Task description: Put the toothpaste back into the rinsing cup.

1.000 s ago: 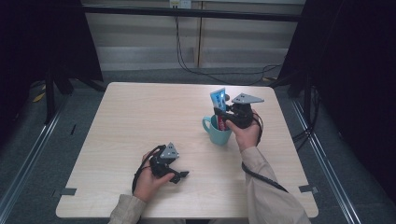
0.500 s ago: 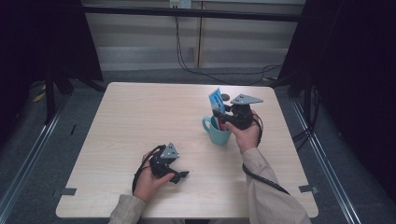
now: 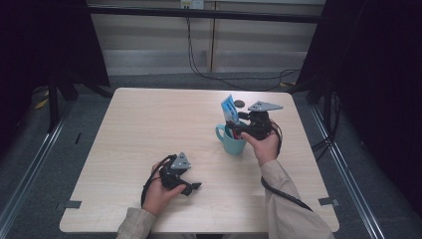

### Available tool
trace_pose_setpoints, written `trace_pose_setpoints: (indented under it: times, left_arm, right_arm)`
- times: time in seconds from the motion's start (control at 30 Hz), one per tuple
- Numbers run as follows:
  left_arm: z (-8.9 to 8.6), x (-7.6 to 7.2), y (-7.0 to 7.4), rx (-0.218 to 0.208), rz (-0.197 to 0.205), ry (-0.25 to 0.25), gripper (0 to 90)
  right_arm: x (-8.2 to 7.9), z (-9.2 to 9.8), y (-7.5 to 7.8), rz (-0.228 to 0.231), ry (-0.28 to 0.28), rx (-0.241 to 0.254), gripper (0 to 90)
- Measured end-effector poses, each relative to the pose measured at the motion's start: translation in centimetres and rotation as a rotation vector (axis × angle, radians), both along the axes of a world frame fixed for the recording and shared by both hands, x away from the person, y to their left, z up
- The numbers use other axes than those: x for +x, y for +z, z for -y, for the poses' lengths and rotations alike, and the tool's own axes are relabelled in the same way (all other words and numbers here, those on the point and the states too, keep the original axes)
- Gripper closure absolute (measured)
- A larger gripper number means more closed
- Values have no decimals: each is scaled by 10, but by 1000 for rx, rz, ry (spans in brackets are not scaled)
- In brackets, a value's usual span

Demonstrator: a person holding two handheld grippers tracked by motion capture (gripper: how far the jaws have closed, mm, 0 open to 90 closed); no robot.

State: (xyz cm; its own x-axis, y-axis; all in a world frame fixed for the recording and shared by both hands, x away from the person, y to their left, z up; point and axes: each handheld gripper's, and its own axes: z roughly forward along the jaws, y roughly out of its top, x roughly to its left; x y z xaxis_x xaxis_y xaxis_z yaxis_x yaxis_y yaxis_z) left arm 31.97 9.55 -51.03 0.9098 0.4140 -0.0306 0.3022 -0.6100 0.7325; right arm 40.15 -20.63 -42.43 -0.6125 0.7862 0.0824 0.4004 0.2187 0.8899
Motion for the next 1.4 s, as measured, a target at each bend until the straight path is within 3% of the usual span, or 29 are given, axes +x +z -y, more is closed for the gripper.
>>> trace_pose_setpoints:
  times: [0.4,0.53,1.4]
  left_arm:
    - [0,0,0,1,0,-1,160]
    - [0,0,0,1,1,-1,160]
    - [0,0,0,4,1,-3,161]
  right_arm:
    - [-4,1,6,-32,13,15,208]
    - [-6,1,9,-45,13,-14,182]
    - [-26,7,20,-41,69,-51,165]
